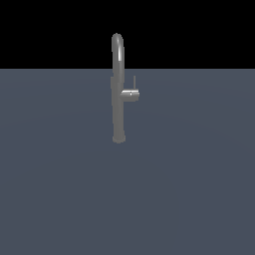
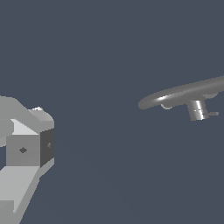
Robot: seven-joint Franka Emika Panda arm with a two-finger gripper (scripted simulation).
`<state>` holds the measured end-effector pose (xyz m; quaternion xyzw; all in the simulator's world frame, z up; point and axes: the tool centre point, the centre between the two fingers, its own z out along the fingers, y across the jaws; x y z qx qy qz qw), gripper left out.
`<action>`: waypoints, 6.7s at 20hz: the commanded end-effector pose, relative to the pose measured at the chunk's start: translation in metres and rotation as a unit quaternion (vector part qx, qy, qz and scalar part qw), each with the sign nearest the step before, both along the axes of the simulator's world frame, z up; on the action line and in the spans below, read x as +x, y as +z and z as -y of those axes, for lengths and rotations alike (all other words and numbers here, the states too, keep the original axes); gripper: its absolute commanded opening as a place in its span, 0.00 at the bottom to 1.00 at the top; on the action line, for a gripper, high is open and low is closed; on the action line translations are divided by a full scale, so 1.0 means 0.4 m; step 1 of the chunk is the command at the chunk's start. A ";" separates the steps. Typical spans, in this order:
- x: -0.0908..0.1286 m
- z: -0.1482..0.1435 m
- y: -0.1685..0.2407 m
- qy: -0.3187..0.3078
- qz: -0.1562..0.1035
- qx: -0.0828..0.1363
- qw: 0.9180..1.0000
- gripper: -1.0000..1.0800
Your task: Turn on the faucet by rotating a designated handle.
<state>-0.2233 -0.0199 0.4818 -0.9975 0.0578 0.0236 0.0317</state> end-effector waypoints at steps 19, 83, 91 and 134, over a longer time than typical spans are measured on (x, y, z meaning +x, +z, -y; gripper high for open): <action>0.254 -0.036 -0.043 -0.119 -0.138 0.128 0.975 0.00; 0.825 0.003 -0.581 -0.435 -0.500 0.474 0.580 0.00; 0.784 0.006 -0.563 -0.435 -0.500 0.474 0.580 0.00; 0.600 0.026 -0.641 -0.428 -0.491 0.480 0.587 0.00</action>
